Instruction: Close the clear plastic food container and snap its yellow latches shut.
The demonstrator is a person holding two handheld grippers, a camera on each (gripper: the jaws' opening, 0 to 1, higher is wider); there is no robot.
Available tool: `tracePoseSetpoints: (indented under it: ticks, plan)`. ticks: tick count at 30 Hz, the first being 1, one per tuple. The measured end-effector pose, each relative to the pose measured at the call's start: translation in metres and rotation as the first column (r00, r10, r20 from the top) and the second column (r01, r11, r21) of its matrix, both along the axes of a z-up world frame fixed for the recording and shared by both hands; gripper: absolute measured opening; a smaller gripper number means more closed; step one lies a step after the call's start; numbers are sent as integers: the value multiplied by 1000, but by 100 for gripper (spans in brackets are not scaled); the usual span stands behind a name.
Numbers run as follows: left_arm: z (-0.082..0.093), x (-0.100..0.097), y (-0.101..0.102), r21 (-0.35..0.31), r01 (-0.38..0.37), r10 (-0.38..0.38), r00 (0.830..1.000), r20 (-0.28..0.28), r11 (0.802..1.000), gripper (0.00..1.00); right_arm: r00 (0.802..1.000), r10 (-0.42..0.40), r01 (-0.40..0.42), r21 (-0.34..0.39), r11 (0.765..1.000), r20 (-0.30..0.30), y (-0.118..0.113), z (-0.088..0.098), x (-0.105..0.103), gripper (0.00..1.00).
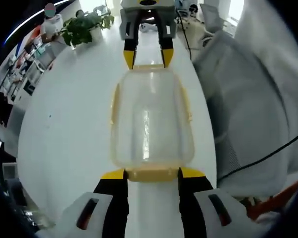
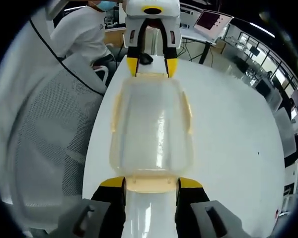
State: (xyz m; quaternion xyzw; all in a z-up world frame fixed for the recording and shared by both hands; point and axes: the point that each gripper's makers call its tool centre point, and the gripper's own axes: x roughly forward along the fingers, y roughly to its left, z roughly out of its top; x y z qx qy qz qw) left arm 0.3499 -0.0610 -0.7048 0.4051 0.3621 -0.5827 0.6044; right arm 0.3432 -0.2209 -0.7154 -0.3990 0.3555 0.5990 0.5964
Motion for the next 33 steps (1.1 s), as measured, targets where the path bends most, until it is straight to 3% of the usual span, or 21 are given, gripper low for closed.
tracePoseSetpoints:
  ticks: [23,33]
  plan:
    - [1,5,-67,-20,10,-10,1000,2,1000,36,1000,-15,15,-14,1000,6,-67,3,3,36]
    - [0,9,-87,-18,14,-14,1000,-2,1000,36,1000,-19,20,-15,1000,9,-86,4,7,36]
